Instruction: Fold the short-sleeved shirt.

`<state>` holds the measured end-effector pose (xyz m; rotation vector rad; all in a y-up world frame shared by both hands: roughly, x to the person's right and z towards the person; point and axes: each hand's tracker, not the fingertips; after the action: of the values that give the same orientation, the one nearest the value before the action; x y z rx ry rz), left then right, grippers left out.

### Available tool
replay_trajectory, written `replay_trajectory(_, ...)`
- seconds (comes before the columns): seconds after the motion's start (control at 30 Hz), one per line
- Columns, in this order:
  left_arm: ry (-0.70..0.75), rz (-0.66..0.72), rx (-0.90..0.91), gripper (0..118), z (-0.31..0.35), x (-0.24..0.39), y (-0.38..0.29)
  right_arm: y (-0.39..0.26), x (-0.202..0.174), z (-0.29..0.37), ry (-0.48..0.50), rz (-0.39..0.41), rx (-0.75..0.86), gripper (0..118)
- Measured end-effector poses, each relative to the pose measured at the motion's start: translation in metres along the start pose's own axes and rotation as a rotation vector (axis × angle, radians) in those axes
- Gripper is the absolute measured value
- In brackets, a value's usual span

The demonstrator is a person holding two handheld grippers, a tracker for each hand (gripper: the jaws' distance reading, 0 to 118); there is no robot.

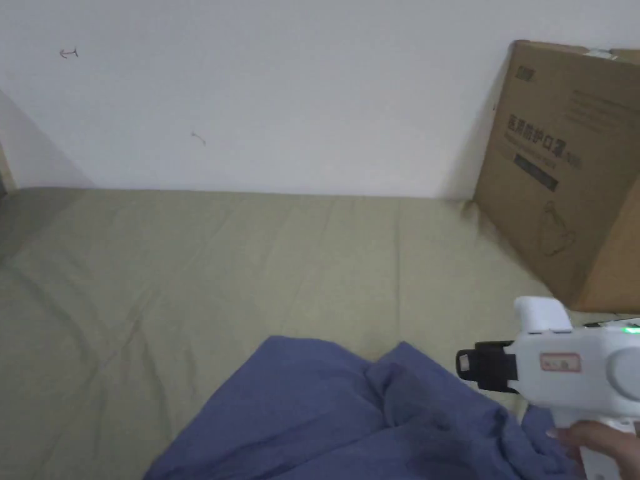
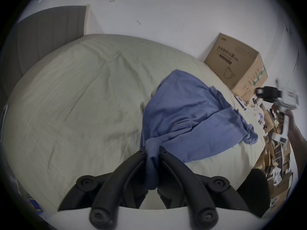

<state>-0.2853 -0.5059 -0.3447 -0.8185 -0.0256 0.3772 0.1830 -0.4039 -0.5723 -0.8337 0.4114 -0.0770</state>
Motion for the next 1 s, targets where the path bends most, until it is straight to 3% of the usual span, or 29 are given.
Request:
replay_trajectory(0.07,-0.012,0.033,0.009,7,0.002,-0.003,0.002,0.028,0.014,-0.046,-0.036,-0.036,-0.150,96)
replay_trajectory(0.1,-0.013,0.046,0.012,7,0.002,-0.004,0.001,0.035,0.020,-0.065,-0.063,-0.054,-0.191,118)
replay_trajectory(0.17,-0.015,0.065,0.029,7,0.003,-0.005,0.004,0.050,0.029,-0.098,-0.081,-0.105,-0.169,111)
replay_trajectory(0.33,-0.017,0.098,0.038,7,0.004,-0.010,0.007,0.066,0.041,-0.171,-0.127,-0.230,-0.300,111)
replay_trajectory(0.43,-0.011,0.112,0.023,7,0.000,-0.013,0.006,0.065,0.044,-0.203,-0.163,-0.232,-0.328,106)
replay_trajectory(0.53,0.006,0.084,0.009,7,-0.004,-0.013,0.004,0.059,0.046,-0.222,-0.183,-0.239,-0.371,90)
replay_trajectory(0.6,0.016,0.060,-0.001,7,-0.007,-0.012,0.003,0.056,0.041,-0.220,-0.214,-0.169,-0.362,84)
replay_trajectory(0.63,0.020,0.052,-0.007,7,-0.008,-0.012,0.003,0.055,0.036,-0.215,-0.220,-0.135,-0.349,69)
replay_trajectory(0.67,0.021,0.047,-0.008,7,-0.008,-0.013,0.003,0.054,0.032,-0.210,-0.244,-0.108,-0.347,45)
replay_trajectory(0.7,0.021,0.045,-0.009,7,-0.007,-0.015,0.003,0.054,0.029,-0.204,-0.268,-0.089,-0.342,0)
replay_trajectory(0.77,0.021,0.051,-0.006,7,-0.004,-0.015,0.004,0.054,0.027,-0.189,-0.261,-0.082,-0.334,1)
replay_trajectory(0.87,-0.032,0.129,0.026,7,0.015,-0.013,0.009,0.054,0.031,-0.148,-0.113,-0.154,-0.261,1)
replay_trajectory(1.0,-0.097,0.146,0.098,7,0.053,-0.005,0.019,0.054,0.024,-0.062,-0.110,-0.141,-0.118,1)
